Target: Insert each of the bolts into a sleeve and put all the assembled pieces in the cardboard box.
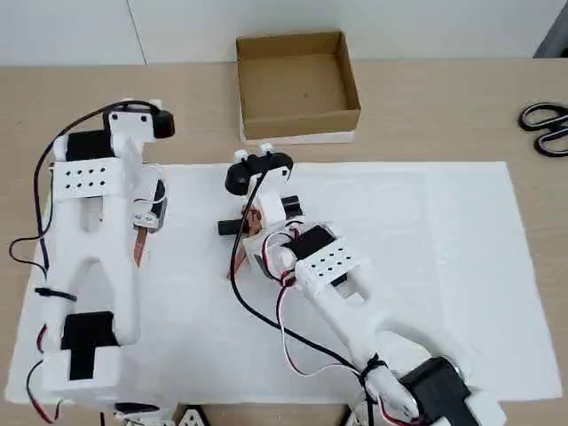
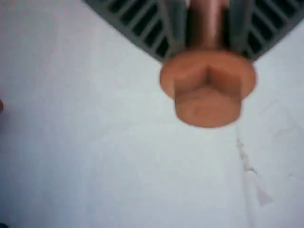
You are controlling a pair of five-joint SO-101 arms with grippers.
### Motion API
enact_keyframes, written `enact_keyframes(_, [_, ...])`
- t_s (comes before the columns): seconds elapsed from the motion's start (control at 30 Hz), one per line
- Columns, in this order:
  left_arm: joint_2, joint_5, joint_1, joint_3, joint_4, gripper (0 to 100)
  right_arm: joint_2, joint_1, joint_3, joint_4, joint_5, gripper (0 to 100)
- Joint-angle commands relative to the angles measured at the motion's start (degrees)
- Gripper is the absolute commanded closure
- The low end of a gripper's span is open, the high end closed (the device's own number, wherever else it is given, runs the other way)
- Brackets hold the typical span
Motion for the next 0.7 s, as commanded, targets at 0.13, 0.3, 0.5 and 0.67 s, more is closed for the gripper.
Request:
enact_keyframes(0.13, [-2.99,-0.35,-0.26,-0.22,0.70,99,-0.57,1.89,-3.52,2.07,2.20,84.8])
enact_keyframes(0.3, [-2.99,-0.35,-0.26,-0.22,0.70,99,-0.66,3.47,-9.58,7.78,2.73,84.8])
enact_keyframes(0.5, [-2.90,-0.35,-0.26,-0.22,0.70,99,-0.57,1.80,-11.78,8.84,2.55,84.8])
enact_keyframes(0.67, [-2.90,-0.35,-0.26,-0.22,0.79,99,-0.13,5.32,-11.87,6.99,3.16,84.8])
